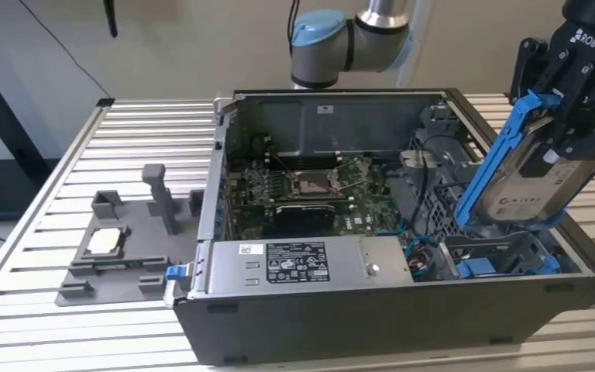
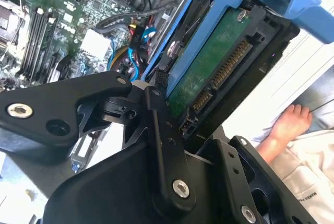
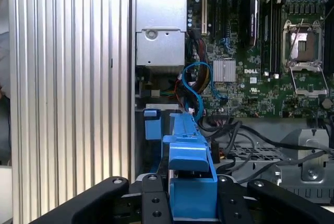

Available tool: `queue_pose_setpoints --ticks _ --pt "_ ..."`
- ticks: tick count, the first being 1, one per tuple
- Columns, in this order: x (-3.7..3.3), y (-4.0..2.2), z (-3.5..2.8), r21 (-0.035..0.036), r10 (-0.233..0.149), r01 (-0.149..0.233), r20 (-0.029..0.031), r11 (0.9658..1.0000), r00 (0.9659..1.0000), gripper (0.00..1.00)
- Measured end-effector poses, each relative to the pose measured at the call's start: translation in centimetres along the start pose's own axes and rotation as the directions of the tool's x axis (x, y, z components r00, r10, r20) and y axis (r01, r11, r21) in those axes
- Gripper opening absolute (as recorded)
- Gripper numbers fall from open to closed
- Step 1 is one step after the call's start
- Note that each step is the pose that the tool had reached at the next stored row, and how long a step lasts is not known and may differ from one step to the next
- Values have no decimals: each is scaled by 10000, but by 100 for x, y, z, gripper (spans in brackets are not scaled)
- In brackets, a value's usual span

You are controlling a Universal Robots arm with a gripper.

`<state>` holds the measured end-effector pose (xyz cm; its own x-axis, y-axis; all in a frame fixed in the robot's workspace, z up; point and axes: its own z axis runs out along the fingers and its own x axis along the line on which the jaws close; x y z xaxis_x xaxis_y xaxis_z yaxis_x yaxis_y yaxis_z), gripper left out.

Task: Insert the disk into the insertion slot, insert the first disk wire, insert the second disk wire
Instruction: 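Insert the disk into the insertion slot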

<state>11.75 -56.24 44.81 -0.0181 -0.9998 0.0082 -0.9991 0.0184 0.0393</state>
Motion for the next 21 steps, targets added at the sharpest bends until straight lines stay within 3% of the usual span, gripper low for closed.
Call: queue_pose_setpoints --ticks 11,15,21 --pt "36 -10 94 -70 0 0 -15 10000 10000 33" --pt "39 -12 118 -91 3 -4 -84 10000 10000 33" --pt "41 -13 127 -92 -3 2 -94 10000 10000 33"
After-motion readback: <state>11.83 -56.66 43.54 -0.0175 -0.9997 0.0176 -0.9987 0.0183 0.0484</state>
